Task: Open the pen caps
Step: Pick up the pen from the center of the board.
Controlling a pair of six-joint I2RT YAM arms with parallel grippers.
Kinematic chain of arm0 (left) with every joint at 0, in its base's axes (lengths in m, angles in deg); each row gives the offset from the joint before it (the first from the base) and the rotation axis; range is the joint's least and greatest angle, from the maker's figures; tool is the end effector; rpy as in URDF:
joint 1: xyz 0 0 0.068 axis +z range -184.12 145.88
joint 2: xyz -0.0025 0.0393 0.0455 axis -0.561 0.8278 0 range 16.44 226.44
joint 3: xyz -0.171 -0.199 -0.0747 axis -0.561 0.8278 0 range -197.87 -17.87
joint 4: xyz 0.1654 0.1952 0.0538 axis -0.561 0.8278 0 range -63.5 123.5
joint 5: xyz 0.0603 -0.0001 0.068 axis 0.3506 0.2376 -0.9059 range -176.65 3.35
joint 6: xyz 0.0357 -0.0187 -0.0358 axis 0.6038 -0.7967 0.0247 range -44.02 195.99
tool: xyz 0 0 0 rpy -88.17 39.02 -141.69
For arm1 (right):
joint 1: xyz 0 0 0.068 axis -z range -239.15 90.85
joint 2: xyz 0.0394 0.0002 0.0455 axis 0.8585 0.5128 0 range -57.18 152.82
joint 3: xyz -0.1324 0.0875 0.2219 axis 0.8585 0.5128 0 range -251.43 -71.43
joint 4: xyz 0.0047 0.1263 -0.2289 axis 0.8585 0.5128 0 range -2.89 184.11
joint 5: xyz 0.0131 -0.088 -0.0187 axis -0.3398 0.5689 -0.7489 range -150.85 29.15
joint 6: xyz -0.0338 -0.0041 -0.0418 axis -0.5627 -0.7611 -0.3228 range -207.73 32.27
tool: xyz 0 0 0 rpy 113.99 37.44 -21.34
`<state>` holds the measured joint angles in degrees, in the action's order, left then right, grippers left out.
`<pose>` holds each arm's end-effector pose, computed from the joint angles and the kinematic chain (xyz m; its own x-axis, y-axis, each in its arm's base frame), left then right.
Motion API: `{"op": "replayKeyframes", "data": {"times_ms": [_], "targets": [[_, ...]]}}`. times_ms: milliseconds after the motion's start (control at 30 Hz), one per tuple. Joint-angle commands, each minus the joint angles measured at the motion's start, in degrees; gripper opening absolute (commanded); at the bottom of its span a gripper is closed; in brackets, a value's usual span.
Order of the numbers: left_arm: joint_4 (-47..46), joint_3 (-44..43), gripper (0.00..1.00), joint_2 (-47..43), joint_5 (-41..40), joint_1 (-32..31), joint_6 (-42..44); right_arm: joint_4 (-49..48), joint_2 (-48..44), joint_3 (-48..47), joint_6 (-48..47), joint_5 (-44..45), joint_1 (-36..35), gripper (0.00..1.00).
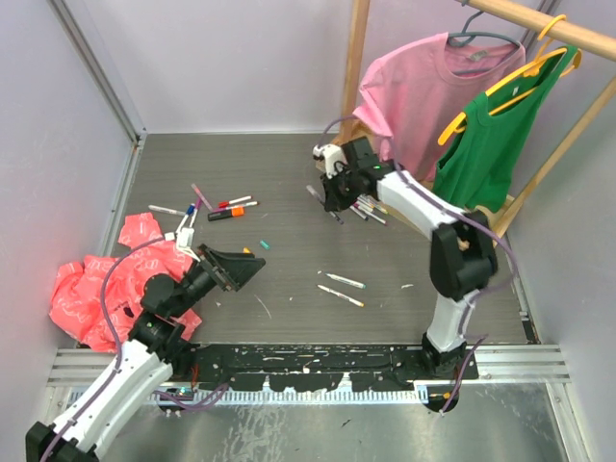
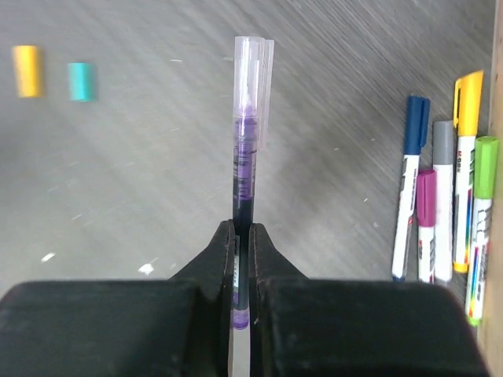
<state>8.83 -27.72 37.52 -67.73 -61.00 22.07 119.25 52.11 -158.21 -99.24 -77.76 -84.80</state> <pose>0.1131 -0.0702 0.2316 -0.5190 -0.5940 -0.6146 0.5019 0.3702 -0.7817 0.3734 0.1909 0.2361 -0.6076 -0.5035 -0.6143 -0.7012 0.7033 0.1170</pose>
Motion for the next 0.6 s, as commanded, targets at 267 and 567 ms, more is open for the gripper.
{"op": "replayKeyframes", "data": {"times_ms": [267, 567], "targets": [[-23.2, -5.4, 0.98, 11.2, 1.0, 0.0, -5.8, -11.7, -29.1, 17.6, 1.7, -36.0, 5.0, 0.01], [-27.4, -7.8, 0.98, 17.3, -8.0, -6.3, -2.1, -27.7, -30.8, 25.3, 15.5, -50.5, 5.6, 0.01]]}}
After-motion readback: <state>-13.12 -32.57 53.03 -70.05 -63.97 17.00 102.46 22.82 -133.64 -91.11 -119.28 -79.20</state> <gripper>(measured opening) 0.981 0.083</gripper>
